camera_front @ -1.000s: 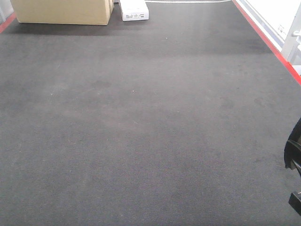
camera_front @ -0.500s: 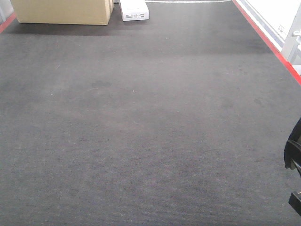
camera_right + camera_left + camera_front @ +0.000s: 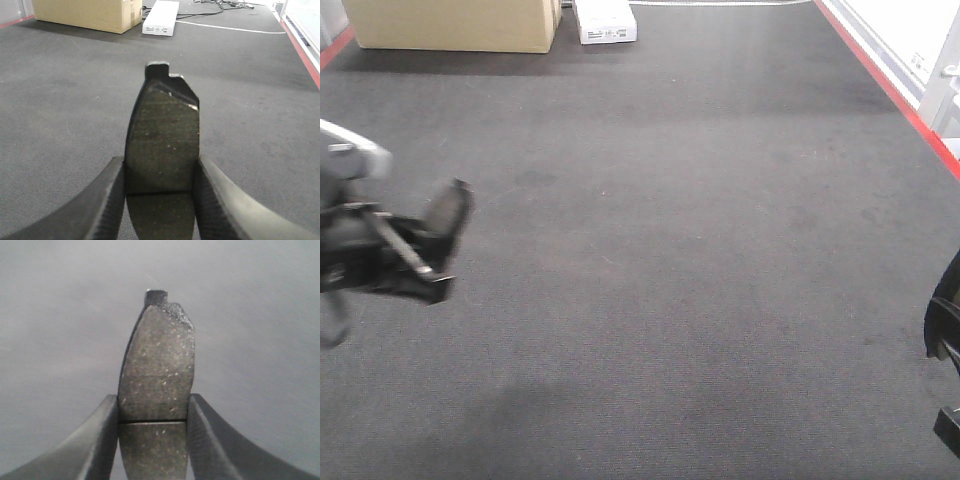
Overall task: Move and align brake pads A on conveyor
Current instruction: 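Lower the left gripper's brake pad onto the conveyor belt surface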
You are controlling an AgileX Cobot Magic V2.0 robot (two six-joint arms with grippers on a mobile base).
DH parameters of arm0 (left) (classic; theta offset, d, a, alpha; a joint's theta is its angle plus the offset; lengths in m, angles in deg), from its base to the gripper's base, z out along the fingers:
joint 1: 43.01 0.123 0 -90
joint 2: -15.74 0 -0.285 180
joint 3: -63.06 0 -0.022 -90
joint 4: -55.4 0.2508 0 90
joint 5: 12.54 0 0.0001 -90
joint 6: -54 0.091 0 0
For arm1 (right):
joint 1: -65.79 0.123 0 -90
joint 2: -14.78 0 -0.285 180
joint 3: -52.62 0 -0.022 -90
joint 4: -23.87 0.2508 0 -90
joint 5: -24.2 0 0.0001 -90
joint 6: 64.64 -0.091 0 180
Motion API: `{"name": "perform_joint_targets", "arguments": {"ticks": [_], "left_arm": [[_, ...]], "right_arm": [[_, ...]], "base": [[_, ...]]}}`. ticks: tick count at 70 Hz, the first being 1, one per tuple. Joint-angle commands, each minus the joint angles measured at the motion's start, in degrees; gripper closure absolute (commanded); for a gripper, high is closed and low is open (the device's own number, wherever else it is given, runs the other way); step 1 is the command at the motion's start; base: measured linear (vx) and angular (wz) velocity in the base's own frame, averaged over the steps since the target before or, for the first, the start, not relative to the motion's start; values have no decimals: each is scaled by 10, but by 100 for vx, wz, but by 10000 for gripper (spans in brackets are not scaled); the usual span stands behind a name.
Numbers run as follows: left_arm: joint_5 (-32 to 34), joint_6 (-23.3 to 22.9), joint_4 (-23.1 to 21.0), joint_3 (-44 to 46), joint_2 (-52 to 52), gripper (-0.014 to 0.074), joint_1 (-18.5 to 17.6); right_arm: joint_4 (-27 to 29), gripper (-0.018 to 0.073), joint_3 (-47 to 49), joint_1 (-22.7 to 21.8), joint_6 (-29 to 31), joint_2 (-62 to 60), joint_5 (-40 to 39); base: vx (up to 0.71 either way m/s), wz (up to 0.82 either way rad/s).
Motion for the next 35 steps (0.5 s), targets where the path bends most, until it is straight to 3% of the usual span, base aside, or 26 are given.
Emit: {"name": "perform_joint_targets", "arguments": {"ticks": [1, 6, 17, 21, 26, 35], "left_arm": [[-5, -70, -17, 57, 37, 432, -6], [-36, -174, 16, 91, 79, 429, -6], [-122, -424, 193, 169, 167, 424, -6], [-138, -508, 234, 189, 196, 421, -6], [-145, -553, 251, 205, 221, 415, -7], [-147, -555, 252, 207, 257, 407, -7]], "right_arm": [[-4, 563, 18, 0, 0, 0, -55], [-4, 563, 18, 0, 0, 0, -55], [-4, 563, 18, 0, 0, 0, -55], [-4, 563, 18, 0, 0, 0, -55], [-4, 563, 18, 0, 0, 0, -55], [-4, 563, 18, 0, 0, 0, -55]], "base": [[0, 0], [0, 0], [0, 0], [0, 0], [0, 0], [0, 0]]}}
